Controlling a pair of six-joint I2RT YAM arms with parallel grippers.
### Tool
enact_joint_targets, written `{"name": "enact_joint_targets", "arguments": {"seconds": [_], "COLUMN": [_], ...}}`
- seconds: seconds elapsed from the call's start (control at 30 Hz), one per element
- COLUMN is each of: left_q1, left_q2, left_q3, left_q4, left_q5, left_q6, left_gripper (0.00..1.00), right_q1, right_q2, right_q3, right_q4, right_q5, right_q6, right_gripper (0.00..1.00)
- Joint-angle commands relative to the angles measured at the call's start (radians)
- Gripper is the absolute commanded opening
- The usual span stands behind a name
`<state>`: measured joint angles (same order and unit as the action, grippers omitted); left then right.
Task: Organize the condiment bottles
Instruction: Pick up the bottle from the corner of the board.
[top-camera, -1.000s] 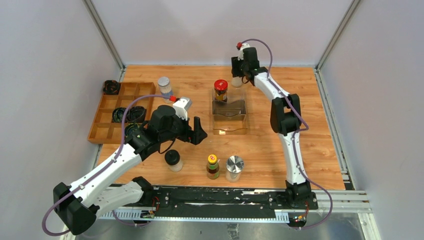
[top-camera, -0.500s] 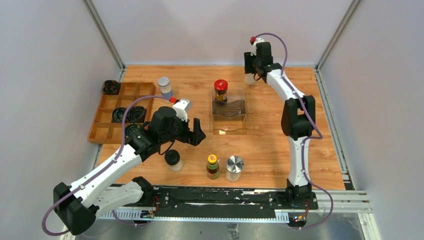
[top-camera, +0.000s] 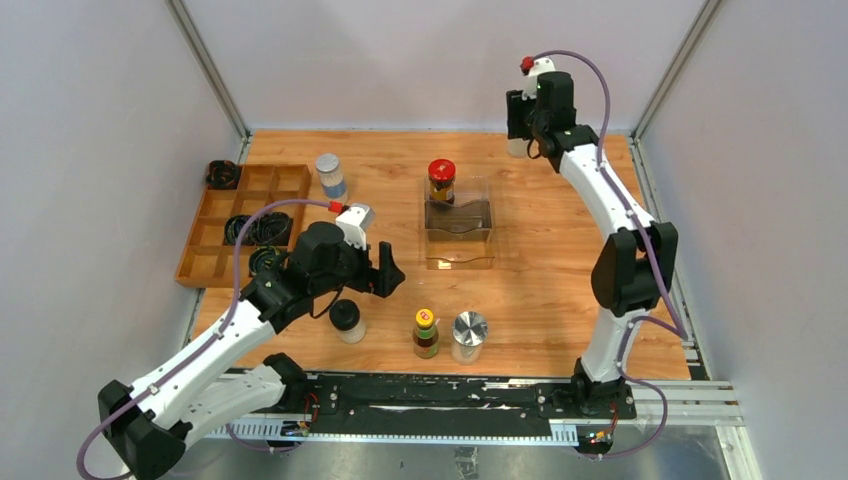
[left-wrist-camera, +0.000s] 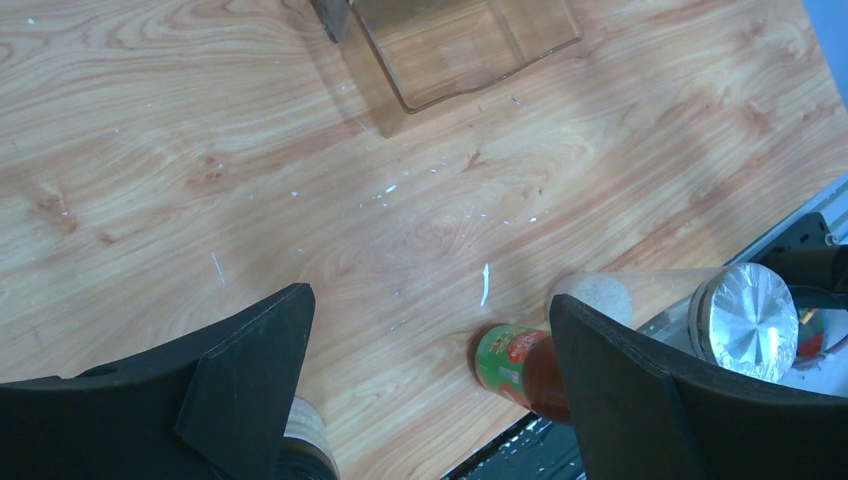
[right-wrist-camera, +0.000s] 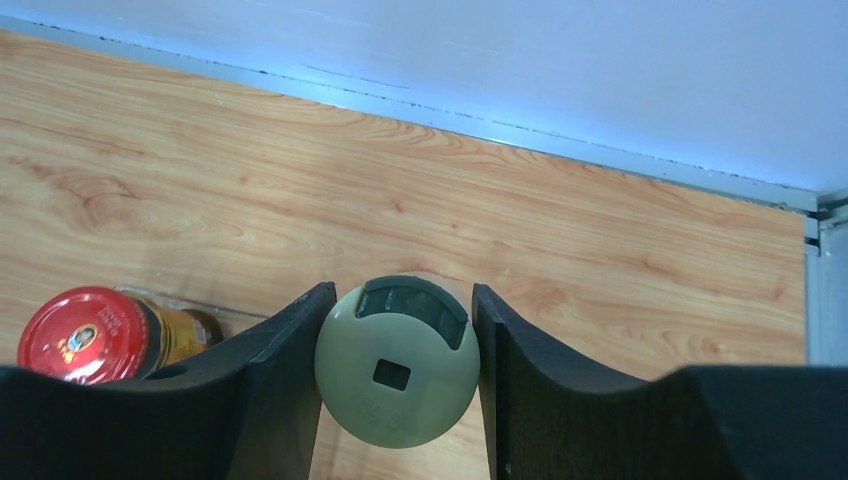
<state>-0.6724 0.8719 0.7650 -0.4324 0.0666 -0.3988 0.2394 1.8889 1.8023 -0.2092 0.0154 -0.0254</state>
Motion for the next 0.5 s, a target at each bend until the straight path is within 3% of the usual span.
{"name": "enact_joint_targets", "arguments": {"seconds": [0.0,0.47], "left_q1": [-0.014,-0.019], "left_q2": [-0.049,-0.136], "left_q3": [-0.023,-0.038], "left_q4": [-0.039,-0.082], "left_q5": [-0.019,-0.03], "left_q6": [-0.017,-0.043], "left_gripper": [0.94,0.94], "right_q1": [-0.013,-0.012], "right_q2": [-0.112,-0.423], "right_q3": [-0.072,-0.346], "right_q4": [-0.041,-0.085], "right_q5": [0.044,0.044], "right_q6": [-0.014,0.05], "right_gripper": [0.47,0.47]}}
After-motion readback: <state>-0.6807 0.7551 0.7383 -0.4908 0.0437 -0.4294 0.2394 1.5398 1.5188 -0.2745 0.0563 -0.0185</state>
